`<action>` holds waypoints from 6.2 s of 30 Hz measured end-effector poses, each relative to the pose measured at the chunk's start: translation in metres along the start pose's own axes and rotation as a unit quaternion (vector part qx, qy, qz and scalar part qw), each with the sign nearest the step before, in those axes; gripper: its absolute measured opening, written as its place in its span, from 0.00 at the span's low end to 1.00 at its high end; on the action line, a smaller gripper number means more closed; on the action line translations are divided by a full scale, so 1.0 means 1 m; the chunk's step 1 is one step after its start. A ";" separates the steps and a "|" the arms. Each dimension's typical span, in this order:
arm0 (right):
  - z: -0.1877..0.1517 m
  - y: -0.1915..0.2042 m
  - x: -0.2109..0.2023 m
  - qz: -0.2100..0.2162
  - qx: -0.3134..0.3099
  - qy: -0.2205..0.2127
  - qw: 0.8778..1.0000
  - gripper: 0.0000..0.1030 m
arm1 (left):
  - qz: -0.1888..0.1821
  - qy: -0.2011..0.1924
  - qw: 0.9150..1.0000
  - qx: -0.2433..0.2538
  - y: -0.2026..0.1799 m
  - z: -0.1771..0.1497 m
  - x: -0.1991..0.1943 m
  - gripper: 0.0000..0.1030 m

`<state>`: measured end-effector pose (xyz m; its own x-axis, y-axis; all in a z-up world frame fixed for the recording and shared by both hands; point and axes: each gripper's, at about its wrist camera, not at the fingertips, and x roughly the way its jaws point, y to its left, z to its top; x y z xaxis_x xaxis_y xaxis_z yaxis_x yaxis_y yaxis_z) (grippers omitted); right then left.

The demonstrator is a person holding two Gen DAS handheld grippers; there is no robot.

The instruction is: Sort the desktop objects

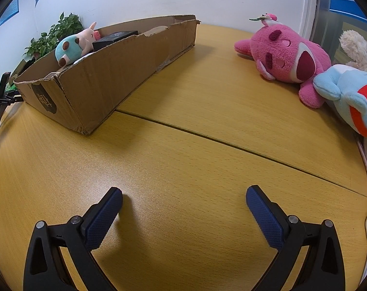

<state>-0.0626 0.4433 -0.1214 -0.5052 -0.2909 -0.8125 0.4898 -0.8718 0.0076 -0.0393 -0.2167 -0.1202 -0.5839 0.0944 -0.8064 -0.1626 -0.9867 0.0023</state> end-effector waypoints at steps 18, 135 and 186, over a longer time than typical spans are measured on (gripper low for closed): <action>0.000 -0.001 0.001 0.003 -0.003 -0.001 1.000 1.00 | 0.001 0.000 1.000 -0.001 0.000 0.001 0.000 1.00; -0.017 0.259 -0.083 0.024 0.025 0.001 0.999 1.00 | -0.247 -0.022 0.968 -0.048 -0.267 0.009 -0.112 1.00; 0.094 0.282 -0.194 0.185 -0.033 -0.201 0.961 0.83 | -0.330 -0.155 0.931 0.003 -0.268 0.089 -0.223 0.80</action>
<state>0.1066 0.2169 0.0934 -0.5159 -0.7159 -0.4704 0.7253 -0.6573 0.2049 0.0635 0.0389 0.1118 -0.5561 0.7149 -0.4239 -0.5710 -0.6992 -0.4302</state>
